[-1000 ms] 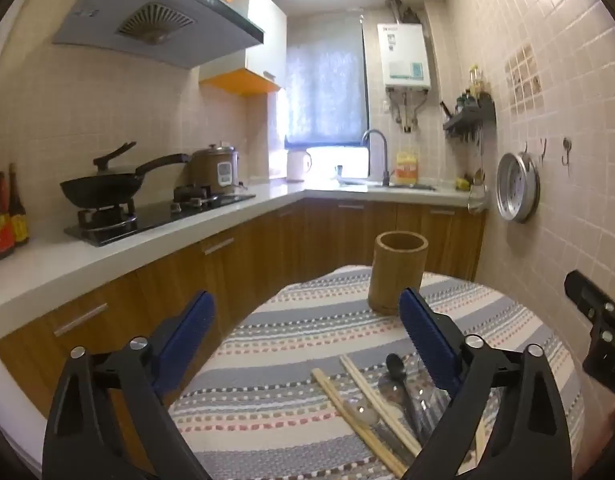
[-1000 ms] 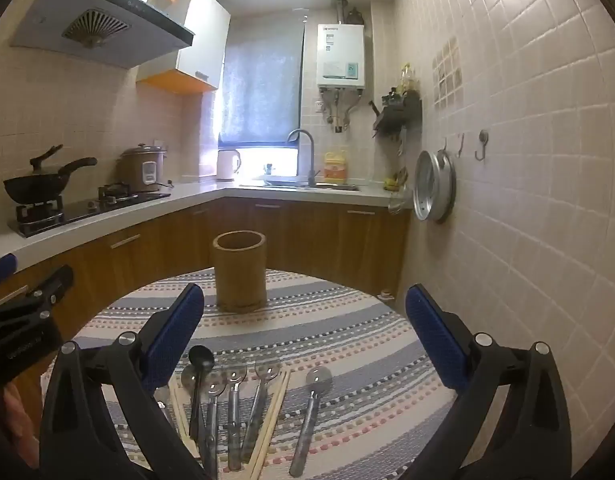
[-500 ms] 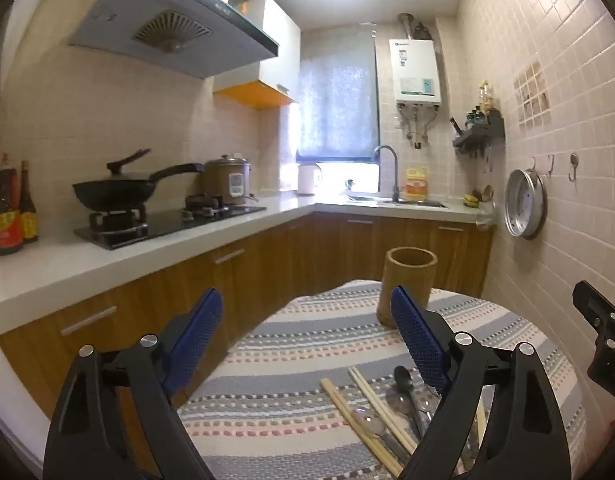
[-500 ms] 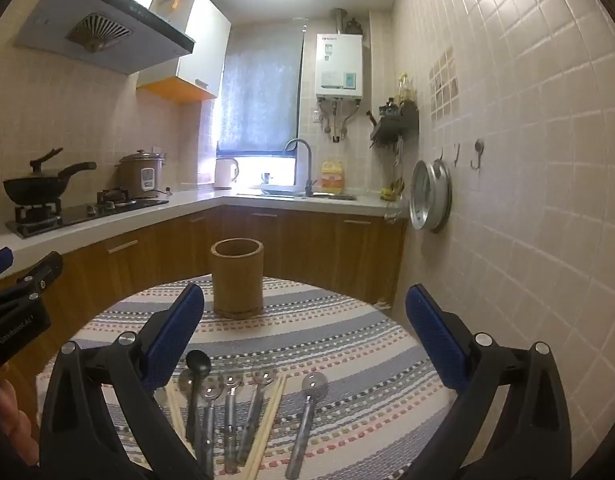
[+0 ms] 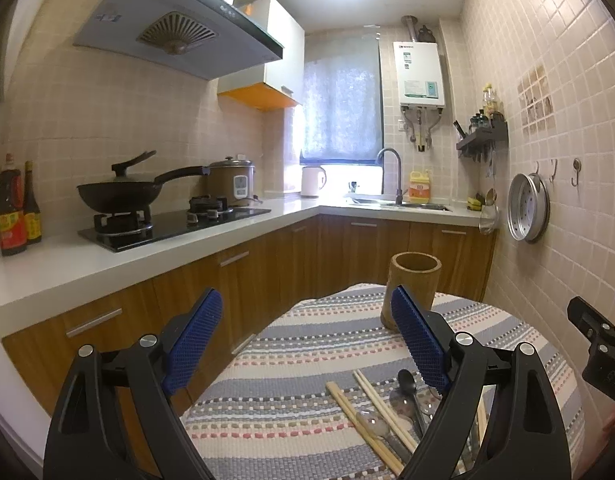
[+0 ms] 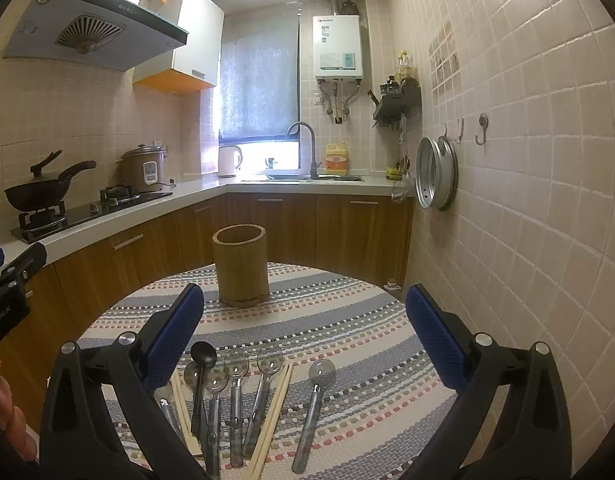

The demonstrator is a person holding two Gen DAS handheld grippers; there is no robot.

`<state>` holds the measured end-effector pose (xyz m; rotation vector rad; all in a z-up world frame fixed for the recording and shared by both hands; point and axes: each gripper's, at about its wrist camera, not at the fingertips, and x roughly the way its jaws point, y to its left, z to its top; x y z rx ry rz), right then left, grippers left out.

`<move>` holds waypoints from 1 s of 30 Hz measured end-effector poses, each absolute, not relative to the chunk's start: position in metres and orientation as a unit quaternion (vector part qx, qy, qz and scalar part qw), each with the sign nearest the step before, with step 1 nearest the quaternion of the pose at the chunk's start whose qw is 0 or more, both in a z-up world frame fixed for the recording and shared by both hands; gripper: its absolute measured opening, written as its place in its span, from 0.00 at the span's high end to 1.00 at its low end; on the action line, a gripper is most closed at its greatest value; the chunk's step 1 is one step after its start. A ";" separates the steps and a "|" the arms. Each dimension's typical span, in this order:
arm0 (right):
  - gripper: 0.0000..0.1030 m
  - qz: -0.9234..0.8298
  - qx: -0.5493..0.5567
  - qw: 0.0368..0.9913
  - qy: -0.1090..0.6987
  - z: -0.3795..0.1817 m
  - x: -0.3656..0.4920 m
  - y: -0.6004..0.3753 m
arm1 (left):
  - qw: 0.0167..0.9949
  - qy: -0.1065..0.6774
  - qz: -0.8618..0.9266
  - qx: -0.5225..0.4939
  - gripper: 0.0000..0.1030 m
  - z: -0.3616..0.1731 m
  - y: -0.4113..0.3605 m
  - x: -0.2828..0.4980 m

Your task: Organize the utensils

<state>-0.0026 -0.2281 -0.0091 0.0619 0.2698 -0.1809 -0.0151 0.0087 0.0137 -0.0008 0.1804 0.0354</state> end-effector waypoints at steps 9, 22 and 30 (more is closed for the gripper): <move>0.06 -0.089 0.030 0.987 0.133 -0.011 -0.001 -0.230 | 0.996 0.090 0.015 0.001 0.18 0.015 0.008 -0.016; 0.06 -0.096 0.015 0.986 0.132 -0.011 0.000 -0.226 | 0.996 0.092 0.013 0.003 0.18 0.015 0.009 -0.013; 0.06 -0.095 0.014 0.986 0.134 -0.013 0.000 -0.225 | 0.995 0.094 0.013 -0.001 0.18 0.012 0.011 -0.012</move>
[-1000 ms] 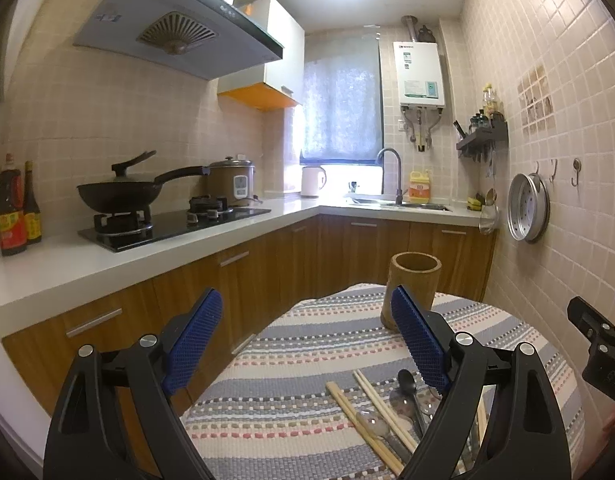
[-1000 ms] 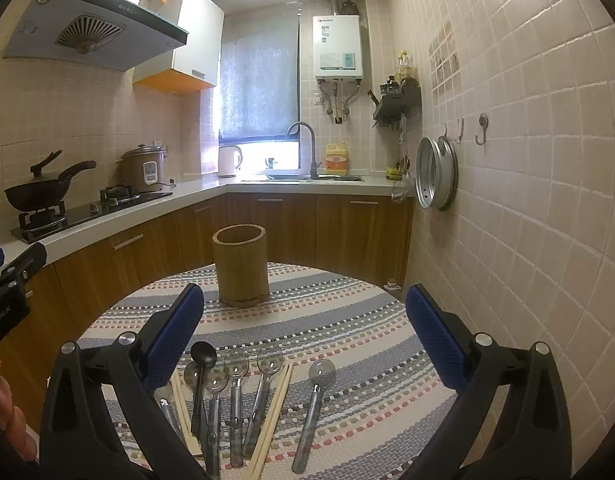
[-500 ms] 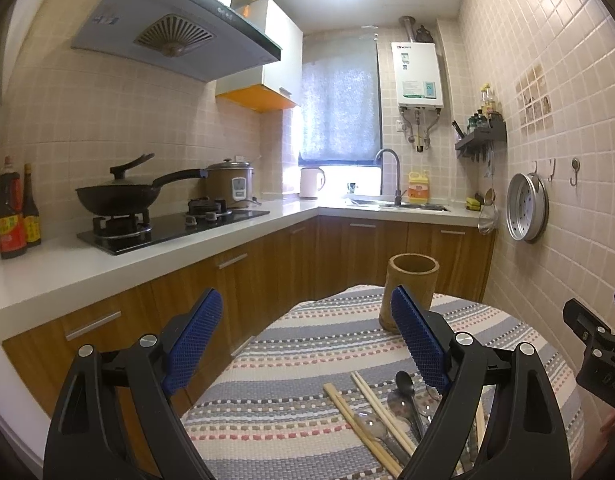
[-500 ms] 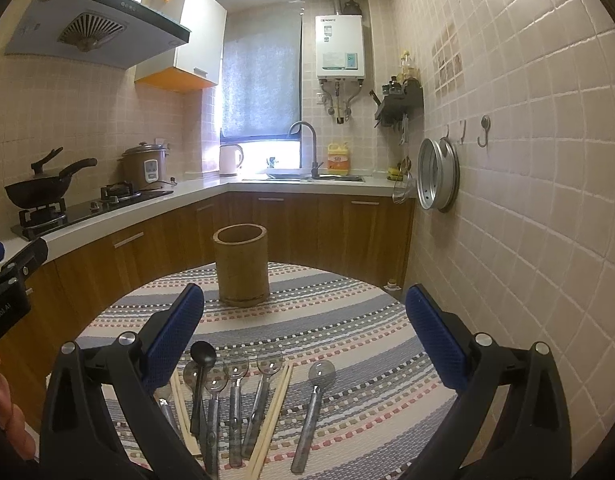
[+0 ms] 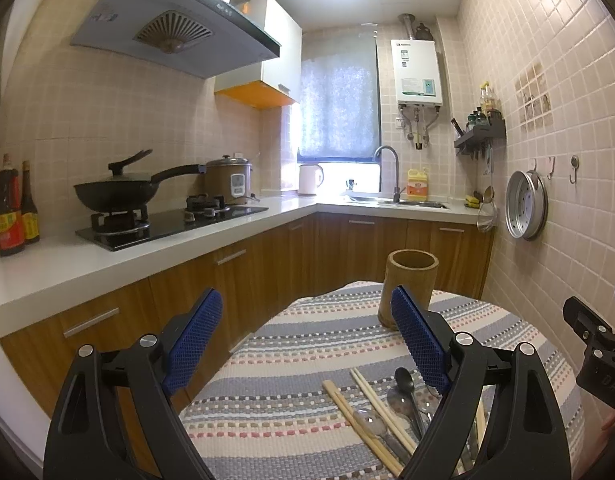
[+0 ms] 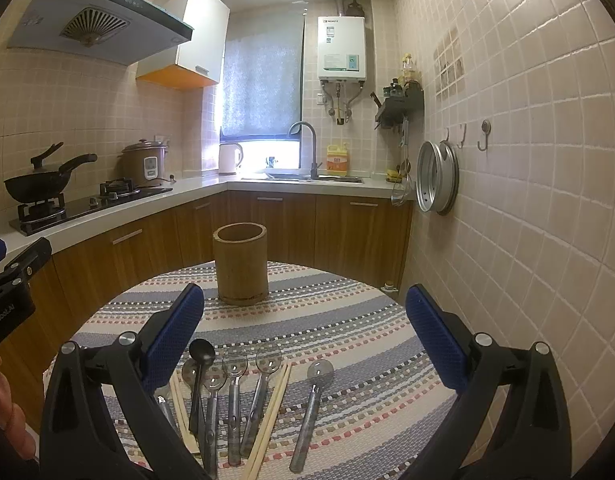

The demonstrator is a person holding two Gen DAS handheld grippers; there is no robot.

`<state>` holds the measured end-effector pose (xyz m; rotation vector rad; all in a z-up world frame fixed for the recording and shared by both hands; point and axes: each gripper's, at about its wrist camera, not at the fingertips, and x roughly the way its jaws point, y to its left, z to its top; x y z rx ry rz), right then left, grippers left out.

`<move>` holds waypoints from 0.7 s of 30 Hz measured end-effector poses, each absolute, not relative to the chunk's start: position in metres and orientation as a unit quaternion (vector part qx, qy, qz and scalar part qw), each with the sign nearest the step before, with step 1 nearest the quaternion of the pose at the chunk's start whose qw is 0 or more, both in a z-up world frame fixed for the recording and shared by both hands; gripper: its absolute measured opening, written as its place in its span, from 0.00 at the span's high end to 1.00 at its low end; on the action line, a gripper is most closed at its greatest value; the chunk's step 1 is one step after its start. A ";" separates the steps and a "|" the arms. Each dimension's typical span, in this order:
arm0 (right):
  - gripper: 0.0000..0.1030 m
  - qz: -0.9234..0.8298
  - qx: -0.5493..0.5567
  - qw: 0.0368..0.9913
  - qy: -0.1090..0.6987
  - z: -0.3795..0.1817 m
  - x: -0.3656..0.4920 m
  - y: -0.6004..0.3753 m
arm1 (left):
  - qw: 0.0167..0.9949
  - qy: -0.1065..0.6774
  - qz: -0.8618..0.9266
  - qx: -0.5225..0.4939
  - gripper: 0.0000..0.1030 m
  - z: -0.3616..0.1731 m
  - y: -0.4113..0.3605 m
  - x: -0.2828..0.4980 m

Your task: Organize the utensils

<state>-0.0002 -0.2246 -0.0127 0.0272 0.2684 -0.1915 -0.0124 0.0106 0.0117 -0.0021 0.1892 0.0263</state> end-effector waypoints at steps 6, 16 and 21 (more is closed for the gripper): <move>0.06 -0.096 0.012 0.986 0.134 -0.013 -0.001 -0.225 | 0.995 0.095 0.013 -0.001 0.18 0.010 0.012 -0.012; 0.06 -0.097 0.012 0.986 0.132 -0.014 -0.002 -0.224 | 0.995 0.094 0.011 -0.001 0.18 0.008 0.012 -0.013; 0.06 -0.097 0.013 0.987 0.129 -0.012 -0.004 -0.224 | 0.995 0.096 0.010 -0.001 0.18 0.008 0.013 -0.013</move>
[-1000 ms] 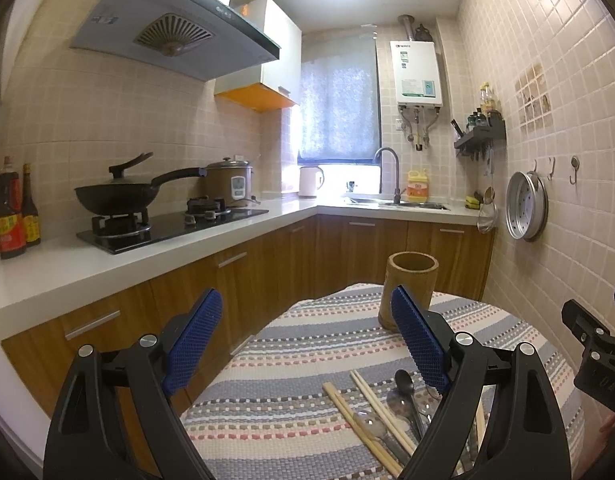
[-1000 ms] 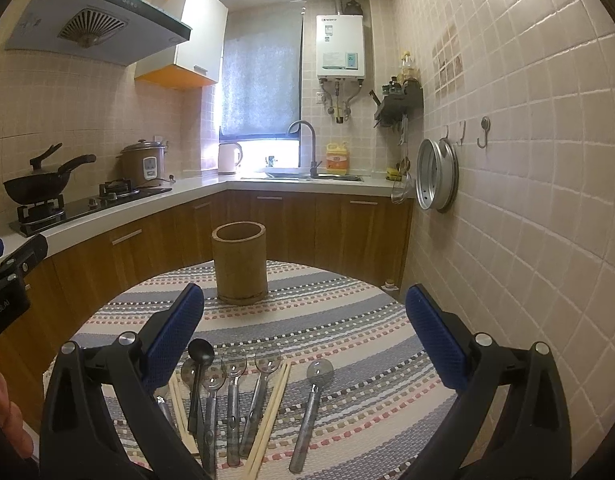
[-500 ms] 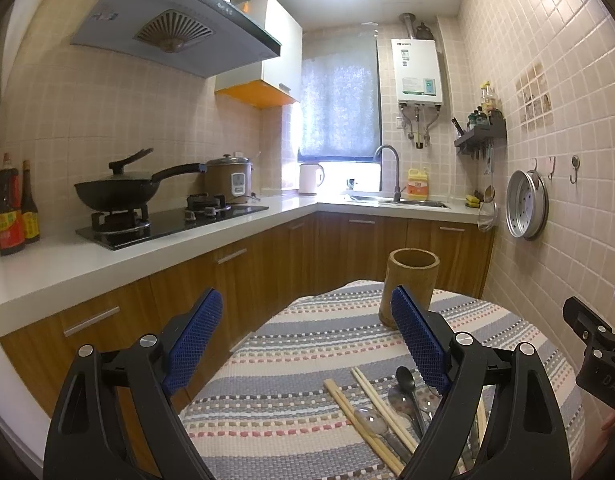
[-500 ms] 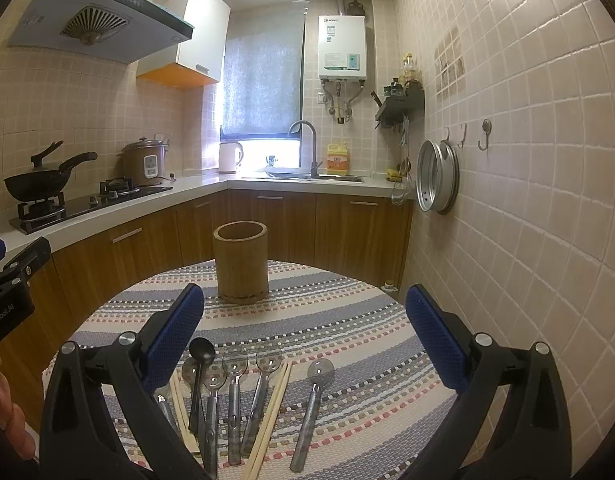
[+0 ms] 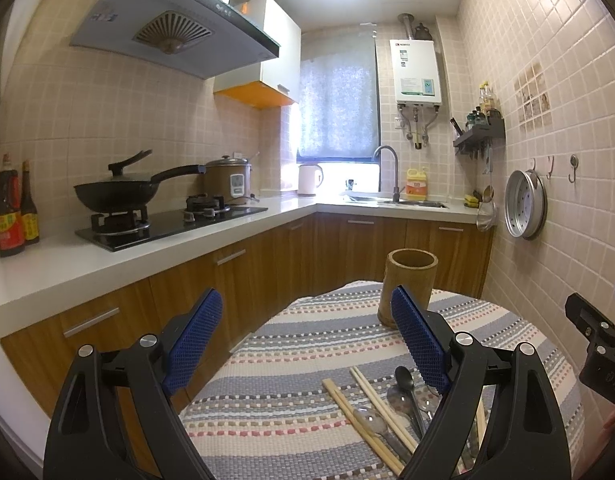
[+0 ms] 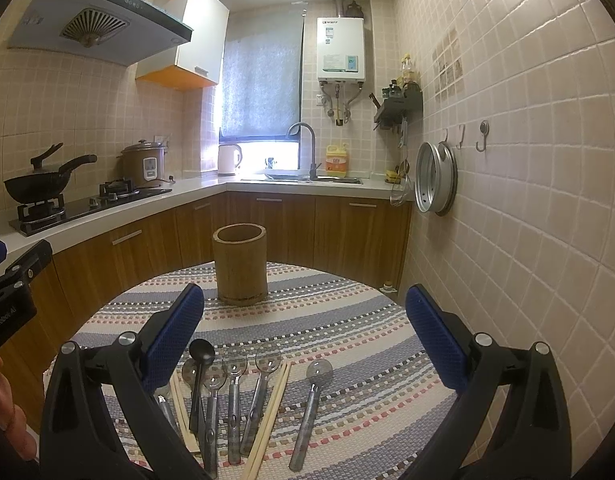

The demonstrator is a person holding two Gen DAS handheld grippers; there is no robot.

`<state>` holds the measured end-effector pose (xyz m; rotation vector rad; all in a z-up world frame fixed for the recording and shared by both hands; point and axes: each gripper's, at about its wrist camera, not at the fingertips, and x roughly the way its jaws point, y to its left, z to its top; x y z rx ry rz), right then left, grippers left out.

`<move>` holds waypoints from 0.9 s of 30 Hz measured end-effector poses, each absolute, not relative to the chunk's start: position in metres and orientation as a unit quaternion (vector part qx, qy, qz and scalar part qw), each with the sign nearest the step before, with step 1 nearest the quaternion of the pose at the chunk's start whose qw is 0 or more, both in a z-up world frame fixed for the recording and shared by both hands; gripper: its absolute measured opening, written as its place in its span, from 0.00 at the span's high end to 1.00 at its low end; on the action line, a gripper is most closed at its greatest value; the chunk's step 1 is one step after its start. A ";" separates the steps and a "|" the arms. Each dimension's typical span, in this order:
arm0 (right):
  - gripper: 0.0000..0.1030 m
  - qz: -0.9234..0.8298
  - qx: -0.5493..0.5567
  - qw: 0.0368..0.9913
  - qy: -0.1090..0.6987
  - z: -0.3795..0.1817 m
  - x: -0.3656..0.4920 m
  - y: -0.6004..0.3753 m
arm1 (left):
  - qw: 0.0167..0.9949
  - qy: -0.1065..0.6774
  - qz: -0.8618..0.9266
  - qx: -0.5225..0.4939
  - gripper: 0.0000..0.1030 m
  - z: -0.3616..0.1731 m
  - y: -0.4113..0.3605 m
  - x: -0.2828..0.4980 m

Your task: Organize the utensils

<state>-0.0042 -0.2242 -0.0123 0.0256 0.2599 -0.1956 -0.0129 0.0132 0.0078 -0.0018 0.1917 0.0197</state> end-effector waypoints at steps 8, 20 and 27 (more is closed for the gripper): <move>0.06 -0.095 0.007 0.986 0.133 -0.011 -0.004 -0.220 | 0.995 0.098 0.010 -0.002 0.18 0.008 0.012 -0.014; 0.06 -0.096 0.004 0.986 0.136 -0.010 -0.003 -0.218 | 0.995 0.102 0.011 0.000 0.18 0.007 0.015 -0.010; 0.06 -0.107 0.004 0.985 0.138 -0.010 -0.002 -0.221 | 0.994 0.106 0.014 0.002 0.18 0.006 0.016 -0.008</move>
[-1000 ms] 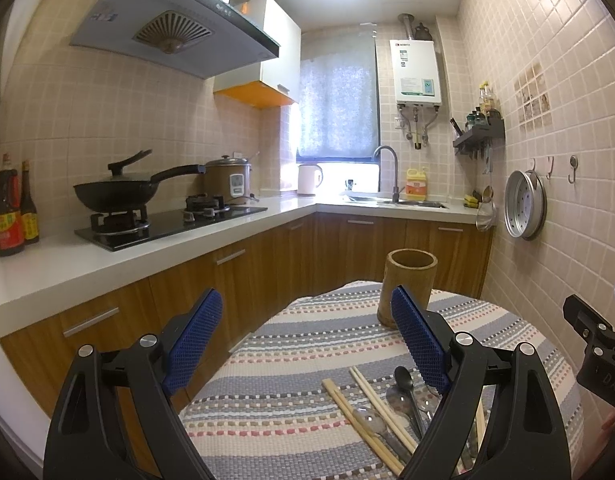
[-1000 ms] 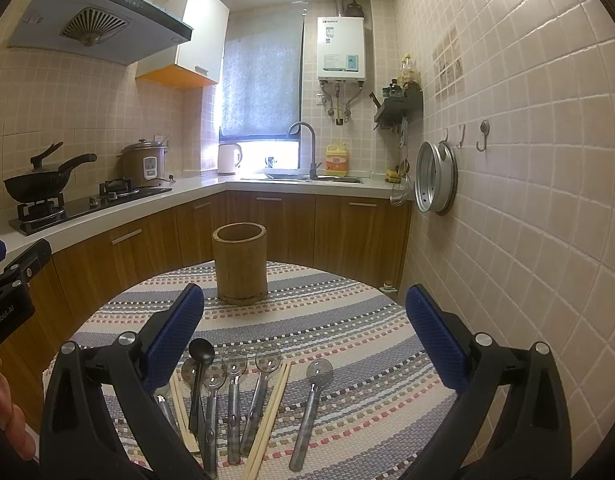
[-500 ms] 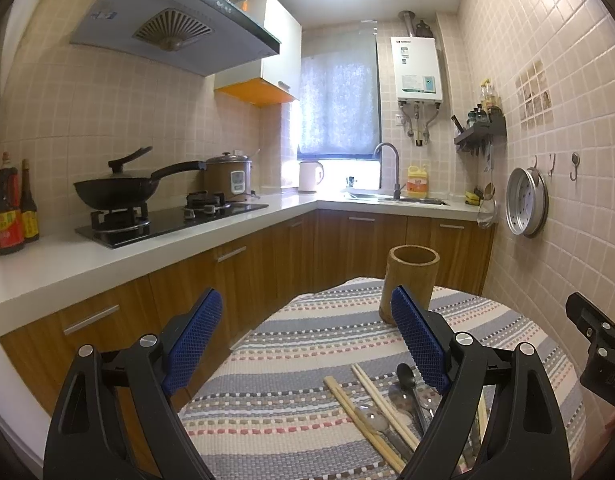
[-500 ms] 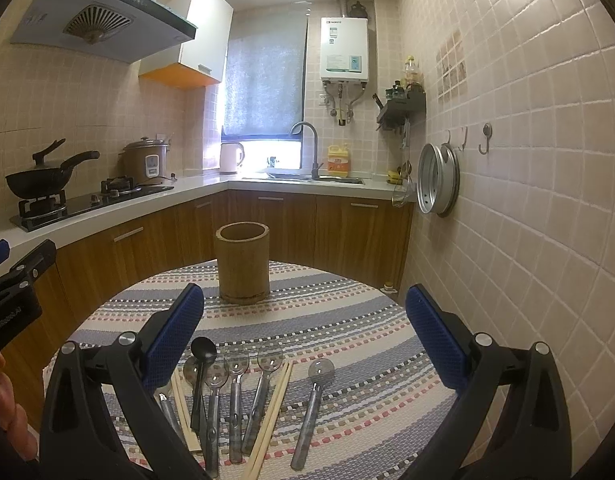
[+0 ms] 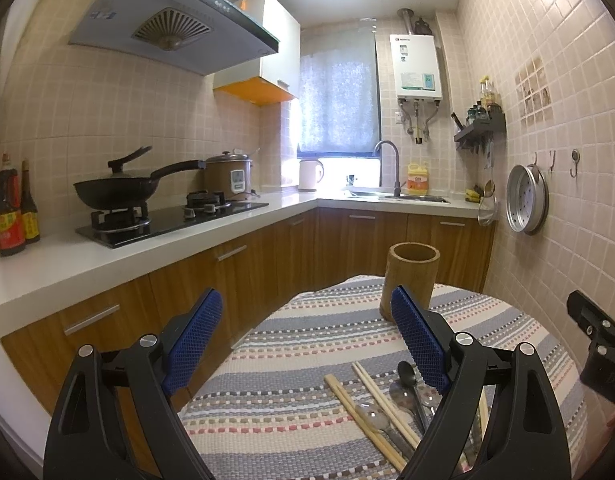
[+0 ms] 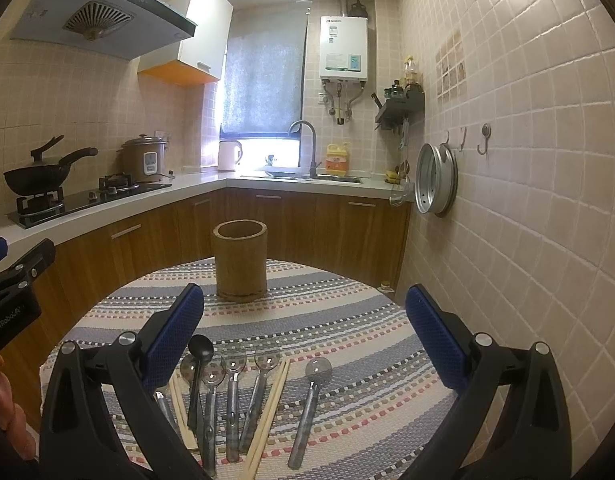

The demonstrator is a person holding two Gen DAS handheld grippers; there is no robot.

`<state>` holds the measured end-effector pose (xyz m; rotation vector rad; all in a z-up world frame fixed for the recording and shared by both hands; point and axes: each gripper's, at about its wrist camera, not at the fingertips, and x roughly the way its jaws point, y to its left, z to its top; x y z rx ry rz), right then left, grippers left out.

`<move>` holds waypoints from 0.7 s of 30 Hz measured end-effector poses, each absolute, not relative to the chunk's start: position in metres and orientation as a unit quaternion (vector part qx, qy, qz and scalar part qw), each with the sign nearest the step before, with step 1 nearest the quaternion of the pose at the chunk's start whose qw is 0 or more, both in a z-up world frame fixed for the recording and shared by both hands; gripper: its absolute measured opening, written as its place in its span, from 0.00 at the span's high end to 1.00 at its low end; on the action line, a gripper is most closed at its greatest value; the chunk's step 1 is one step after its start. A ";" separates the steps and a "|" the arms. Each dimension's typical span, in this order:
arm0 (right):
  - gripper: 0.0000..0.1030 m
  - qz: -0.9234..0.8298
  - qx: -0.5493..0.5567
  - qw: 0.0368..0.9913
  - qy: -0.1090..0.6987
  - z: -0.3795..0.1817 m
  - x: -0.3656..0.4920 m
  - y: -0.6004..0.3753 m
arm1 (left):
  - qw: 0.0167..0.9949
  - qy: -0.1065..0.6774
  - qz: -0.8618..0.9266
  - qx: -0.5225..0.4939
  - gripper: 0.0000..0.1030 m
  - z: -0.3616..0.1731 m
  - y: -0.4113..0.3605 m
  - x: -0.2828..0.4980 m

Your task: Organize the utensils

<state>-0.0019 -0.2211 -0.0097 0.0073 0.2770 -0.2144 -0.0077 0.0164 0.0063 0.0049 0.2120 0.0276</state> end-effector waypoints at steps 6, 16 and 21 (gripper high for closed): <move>0.13 -0.090 0.042 0.976 0.195 -0.009 0.019 -0.255 | 0.981 0.188 -0.034 -0.027 0.15 0.006 0.050 0.024; 0.47 0.014 0.123 0.906 0.404 -0.069 0.110 -0.312 | 0.871 0.443 -0.156 -0.144 0.34 -0.076 0.081 0.132; 0.51 0.037 0.158 0.870 0.466 -0.101 0.143 -0.325 | 0.835 0.498 -0.154 -0.176 0.46 -0.113 0.074 0.161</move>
